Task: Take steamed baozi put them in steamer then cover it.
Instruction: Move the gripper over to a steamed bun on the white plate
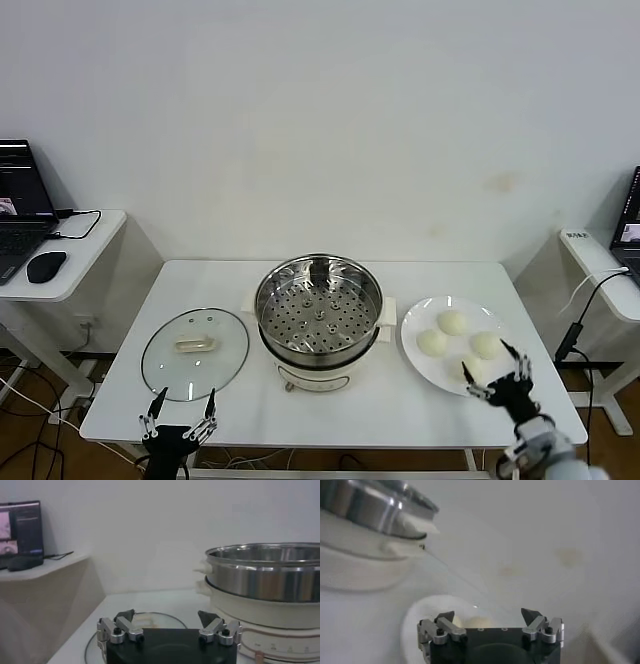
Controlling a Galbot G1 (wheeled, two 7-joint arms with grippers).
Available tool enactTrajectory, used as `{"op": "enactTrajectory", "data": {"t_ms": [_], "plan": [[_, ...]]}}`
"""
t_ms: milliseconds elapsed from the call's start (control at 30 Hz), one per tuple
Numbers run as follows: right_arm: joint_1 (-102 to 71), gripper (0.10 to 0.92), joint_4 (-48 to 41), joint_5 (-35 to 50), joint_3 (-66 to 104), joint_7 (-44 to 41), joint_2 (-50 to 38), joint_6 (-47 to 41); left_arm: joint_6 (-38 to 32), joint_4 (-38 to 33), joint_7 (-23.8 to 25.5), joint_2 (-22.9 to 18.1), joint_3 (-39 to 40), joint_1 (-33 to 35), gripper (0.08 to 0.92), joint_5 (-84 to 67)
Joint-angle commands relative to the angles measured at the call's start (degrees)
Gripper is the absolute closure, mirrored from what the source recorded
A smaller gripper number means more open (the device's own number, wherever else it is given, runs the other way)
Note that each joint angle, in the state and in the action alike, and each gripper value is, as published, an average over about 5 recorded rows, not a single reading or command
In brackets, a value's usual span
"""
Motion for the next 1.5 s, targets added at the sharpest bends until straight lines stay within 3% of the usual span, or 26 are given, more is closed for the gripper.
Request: {"op": "enactTrajectory", "data": {"t_ms": [33, 300, 533, 767, 933, 1500], "plan": [[7.42, 0.203, -4.04, -7.73, 0.26, -5.82, -11.14, -2.08, 0.06, 0.12, 0.55, 0.18, -0.04, -0.45, 0.177, 3.0], [23.3, 0.203, -13.14, -4.93, -12.62, -18.82, -26.36, -2.58, 0.0, 0.73, 0.81, -0.1, 0.24, -0.91, 0.177, 4.46], [46.17, 0.203, -21.29, 3.53, -37.19, -28.0, -31.49, -3.47, -0.02, 1.02, 0.73, -0.01, 0.23, -1.2, 0.177, 4.57], [73.06, 0.203, -32.33, 8.13, -65.72, -37.44, -28.27, -1.97, -0.03, 1.14, 0.62, 0.2, -0.09, -1.15, 0.177, 4.49], [82.9, 0.203, -38.16, 8.44, -78.6, -42.71, -24.56, 0.1, -0.07, 0.82, 0.39, 0.39, -0.53, -1.05, 0.177, 4.09], [83.48, 0.203, -50.02, 3.93, -84.32, -41.85, -9.97, 3.87, -0.5, 0.48, 0.47, 1.23, -2.37, -0.78, 0.177, 2.91]]}}
